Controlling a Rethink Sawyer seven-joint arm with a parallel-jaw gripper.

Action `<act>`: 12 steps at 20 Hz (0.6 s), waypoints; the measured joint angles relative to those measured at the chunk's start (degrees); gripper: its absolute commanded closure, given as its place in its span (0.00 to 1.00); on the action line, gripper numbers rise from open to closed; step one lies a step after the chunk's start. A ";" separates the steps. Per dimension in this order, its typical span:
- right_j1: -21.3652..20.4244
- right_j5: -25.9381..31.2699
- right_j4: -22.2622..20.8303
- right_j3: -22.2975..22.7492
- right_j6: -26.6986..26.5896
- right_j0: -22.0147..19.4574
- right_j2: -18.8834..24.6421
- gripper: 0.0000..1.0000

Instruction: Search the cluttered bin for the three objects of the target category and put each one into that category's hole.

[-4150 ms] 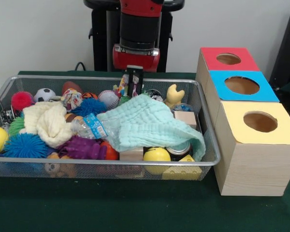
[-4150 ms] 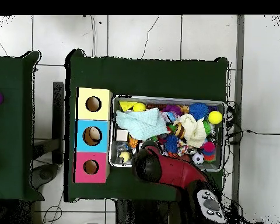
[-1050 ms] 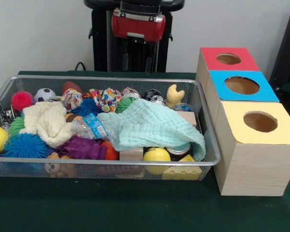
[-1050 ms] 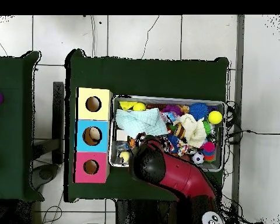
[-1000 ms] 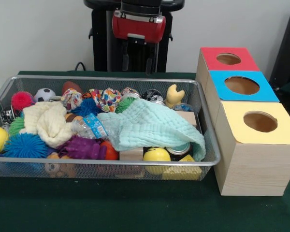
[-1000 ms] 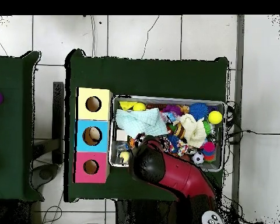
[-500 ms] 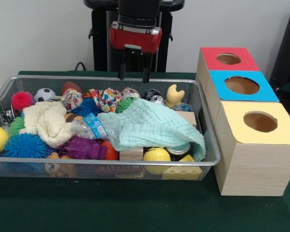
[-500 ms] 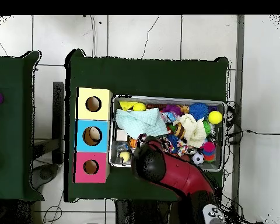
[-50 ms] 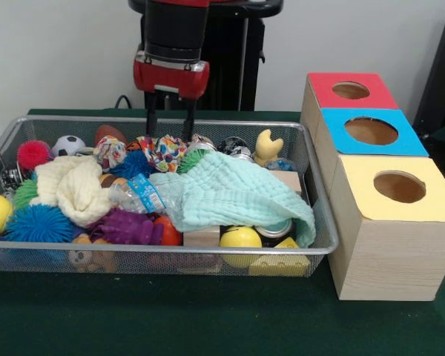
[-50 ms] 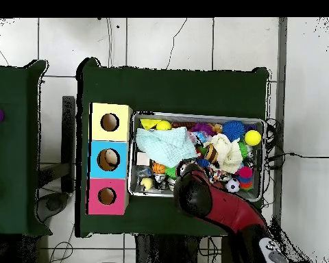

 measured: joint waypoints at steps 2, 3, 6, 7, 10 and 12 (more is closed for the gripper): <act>0.42 -0.01 -0.73 0.03 0.00 -1.02 0.18 0.00; 0.58 -0.01 -0.95 0.05 0.00 -1.14 0.21 0.00; 1.03 -0.05 -1.57 0.11 0.00 -1.37 0.31 0.00; 1.15 -0.08 -1.75 0.14 0.00 -1.33 0.35 0.00; 1.67 -0.65 -2.12 0.23 0.00 -1.15 0.40 0.00; 2.59 -2.46 -2.78 0.45 0.00 -0.69 0.41 0.00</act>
